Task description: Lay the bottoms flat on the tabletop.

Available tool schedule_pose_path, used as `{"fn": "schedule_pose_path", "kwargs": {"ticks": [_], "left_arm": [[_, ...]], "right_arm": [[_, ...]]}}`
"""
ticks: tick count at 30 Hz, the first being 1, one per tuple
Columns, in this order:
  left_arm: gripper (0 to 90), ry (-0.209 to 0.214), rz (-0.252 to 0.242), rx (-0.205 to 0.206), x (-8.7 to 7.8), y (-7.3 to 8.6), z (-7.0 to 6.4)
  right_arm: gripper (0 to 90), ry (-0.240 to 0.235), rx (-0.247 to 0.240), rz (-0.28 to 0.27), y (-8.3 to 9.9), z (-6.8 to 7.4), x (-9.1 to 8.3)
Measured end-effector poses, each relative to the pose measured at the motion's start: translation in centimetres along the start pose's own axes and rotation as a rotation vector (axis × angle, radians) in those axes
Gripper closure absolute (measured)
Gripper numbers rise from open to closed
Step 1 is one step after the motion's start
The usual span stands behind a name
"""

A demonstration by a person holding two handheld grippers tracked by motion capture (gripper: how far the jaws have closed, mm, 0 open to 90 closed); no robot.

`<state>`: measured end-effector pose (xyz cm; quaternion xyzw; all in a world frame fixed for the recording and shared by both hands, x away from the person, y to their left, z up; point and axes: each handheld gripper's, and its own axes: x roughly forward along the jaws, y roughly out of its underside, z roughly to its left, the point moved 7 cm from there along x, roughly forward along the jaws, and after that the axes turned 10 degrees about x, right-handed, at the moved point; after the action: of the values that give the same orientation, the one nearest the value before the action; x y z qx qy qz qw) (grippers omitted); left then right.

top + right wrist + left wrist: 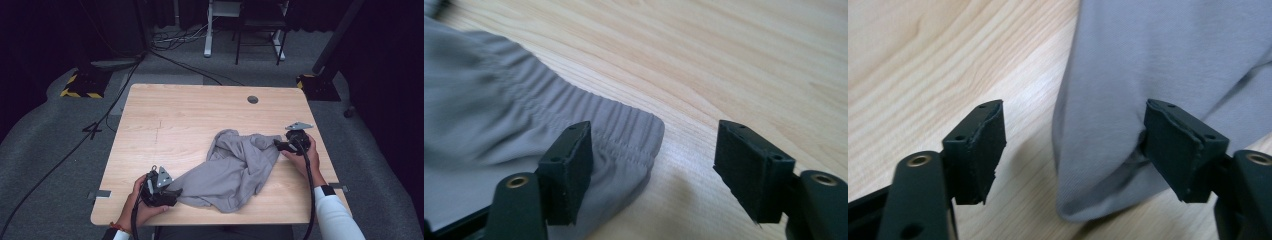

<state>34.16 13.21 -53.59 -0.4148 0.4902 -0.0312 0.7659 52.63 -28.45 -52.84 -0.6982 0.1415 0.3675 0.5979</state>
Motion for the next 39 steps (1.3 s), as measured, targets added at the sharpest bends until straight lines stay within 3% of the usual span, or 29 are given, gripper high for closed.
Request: {"fn": "schedule_pose_path", "kwargs": {"ticks": [1, 2, 5, 7, 8, 9, 10, 11, 14, 15, 17, 19, 20, 22, 23, 24, 26, 27, 28, 29, 30, 31, 37, 39], "left_arm": [[24.7, 0.022, -0.029, 0.004, -0.1, -0.8, -0.5], [24.0, 0.041, -0.058, 0.043, 0.1, -2.4, -1.3], [24.4, 0.056, -0.078, 0.102, 1.1, -4.7, -2.3], [25.1, 0.05, -0.08, 0.123, 1.6, -5.4, -2.6], [25.9, 0.033, -0.073, 0.169, 2.7, -6.7, -2.7], [27.2, 0.028, -0.07, 0.179, 3.2, -7.3, -2.5], [28.8, 0.028, -0.07, 0.179, 3.2, -7.3, -2.5], [31.4, 0.024, -0.071, 0.161, 4.3, -8.2, -1.8], [36.2, 0.016, -0.065, 0.136, 5.4, -8.7, -0.7], [37.6, 0.067, -0.059, 0.093, 6.4, -8.7, 0.0], [39.3, 0.06, -0.035, 0.087, 7.2, -8.4, 0.3], [42.8, 0.046, 0.002, 0.116, 7.7, -7.8, 0.4], [45.0, 0.025, 0.025, 0.148, 7.8, -7.4, 0.5], [52.6, 0.033, 0.026, 0.142, 7.3, -7.0, 0.8], [55.0, 0.033, 0.026, 0.142, 7.3, -7.0, 0.8], [58.3, 0.01, 0.044, 0.146, 6.8, -6.3, 1.4], [63.9, 0.024, 0.043, 0.136, 6.5, -5.8, 1.7], [64.4, 0.031, 0.039, 0.098, 6.0, -5.0, 2.3], [64.4, 0.031, 0.039, 0.098, 6.0, -5.0, 2.3], [64.3, 0.018, 0.043, 0.07, 5.4, -4.2, 2.9], [64.2, 0.018, 0.043, 0.07, 5.4, -4.2, 2.9], [63.6, 0.018, 0.046, 0.046, 4.8, -3.4, 3.4], [63.0, 0.016, 0.049, -0.001, 2.9, -1.3, 3.5], [62.5, 0.019, 0.05, -0.021, 2.2, -0.5, 3.0]], "right_arm": [[31.8, -0.033, -0.013, -0.007, 0.1, 0.3, -1.3], [32.3, -0.06, -0.01, -0.02, 0.2, 0.6, -2.0], [34.3, -0.153, -0.054, -0.042, 0.9, 2.5, -3.8], [35.6, -0.175, -0.077, -0.038, 1.3, 3.3, -4.2], [37.1, -0.213, -0.13, -0.022, 2.1, 4.9, -4.5], [37.9, -0.229, -0.153, -0.015, 2.4, 5.5, -4.5], [37.9, -0.229, -0.153, -0.015, 2.4, 5.5, -4.5], [40.1, -0.25, -0.19, -0.004, 2.8, 6.5, -4.2], [41.8, -0.264, -0.183, 0.018, 3.0, 6.9, -3.1], [41.8, -0.268, -0.182, 0.027, 3.1, 6.9, -2.7], [41.9, -0.266, -0.181, 0.048, 3.4, 6.9, -2.1], [41.9, -0.279, -0.164, 0.046, 3.3, 6.8, -1.8], [42.3, -0.268, -0.164, 0.046, 3.2, 6.6, -1.7], [43.1, -0.217, -0.148, 0.062, 3.0, 5.8, -1.5], [43.1, -0.217, -0.148, 0.062, 3.0, 5.8, -1.5], [43.1, -0.178, -0.119, 0.062, 2.9, 4.6, -1.3], [43.1, -0.159, -0.096, 0.061, 2.8, 3.9, -1.2], [43.1, -0.125, -0.062, 0.061, 2.8, 2.5, -1.2], [43.1, -0.125, -0.062, 0.061, 2.8, 2.5, -1.2], [43.1, -0.088, -0.03, 0.058, 2.8, 1.2, -1.2], [43.1, -0.088, -0.03, 0.058, 2.8, 1.2, -1.2], [43.1, -0.062, -0.01, 0.051, 2.8, 0.1, -1.2], [43.6, -0.006, -0.005, 0.049, 2.8, -1.1, -1.3], [44.0, 0.008, 0.004, 0.039, 2.9, -1.4, -1.3]]}}
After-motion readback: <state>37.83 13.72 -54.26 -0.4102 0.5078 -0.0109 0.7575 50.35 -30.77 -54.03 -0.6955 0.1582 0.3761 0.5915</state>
